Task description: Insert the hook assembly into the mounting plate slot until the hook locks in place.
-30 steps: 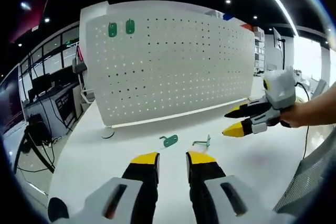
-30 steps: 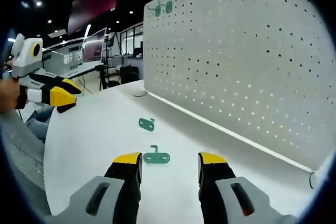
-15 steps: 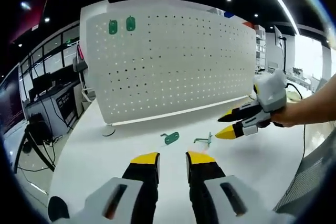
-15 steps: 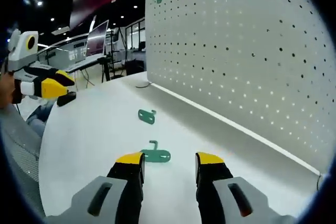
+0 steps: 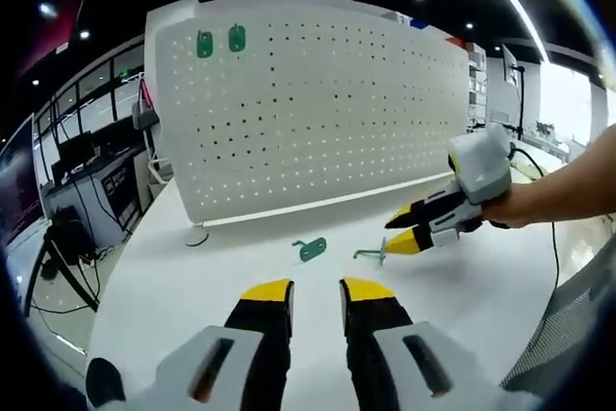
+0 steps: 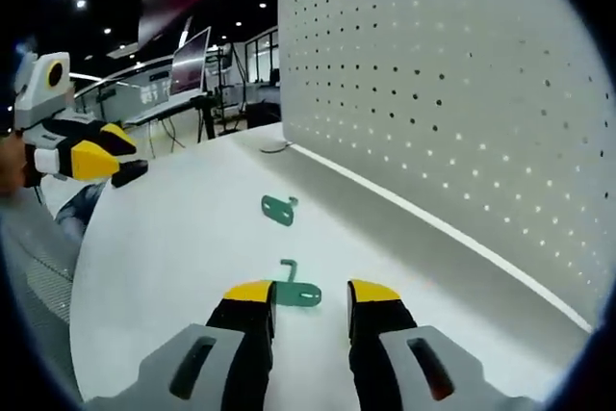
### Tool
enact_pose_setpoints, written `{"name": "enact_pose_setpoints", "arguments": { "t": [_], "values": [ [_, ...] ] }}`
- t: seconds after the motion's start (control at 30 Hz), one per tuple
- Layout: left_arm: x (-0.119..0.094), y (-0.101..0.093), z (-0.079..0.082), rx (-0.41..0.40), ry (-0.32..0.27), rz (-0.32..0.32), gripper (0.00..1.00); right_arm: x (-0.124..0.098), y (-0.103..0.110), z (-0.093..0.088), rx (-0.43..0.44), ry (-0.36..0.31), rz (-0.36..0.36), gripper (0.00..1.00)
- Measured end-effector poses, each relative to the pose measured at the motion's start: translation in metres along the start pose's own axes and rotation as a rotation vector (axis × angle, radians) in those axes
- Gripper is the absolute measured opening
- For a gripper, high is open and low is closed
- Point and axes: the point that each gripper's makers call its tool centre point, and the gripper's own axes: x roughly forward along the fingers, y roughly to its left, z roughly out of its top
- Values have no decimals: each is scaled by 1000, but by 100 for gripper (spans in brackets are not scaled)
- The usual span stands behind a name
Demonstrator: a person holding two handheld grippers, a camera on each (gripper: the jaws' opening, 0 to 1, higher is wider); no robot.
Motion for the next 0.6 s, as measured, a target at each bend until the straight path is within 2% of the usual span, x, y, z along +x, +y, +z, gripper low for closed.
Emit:
{"name": "enact_pose_setpoints", "arguments": {
  "t": [0.37,0.6],
  "values": [
    [1,0,-2,-3,9,2,19,6,13,2,-8,-5,65,25],
    [1,1,-2,-7,8,2,19,1,22,-3,2,7,87,19]
  ]
}}
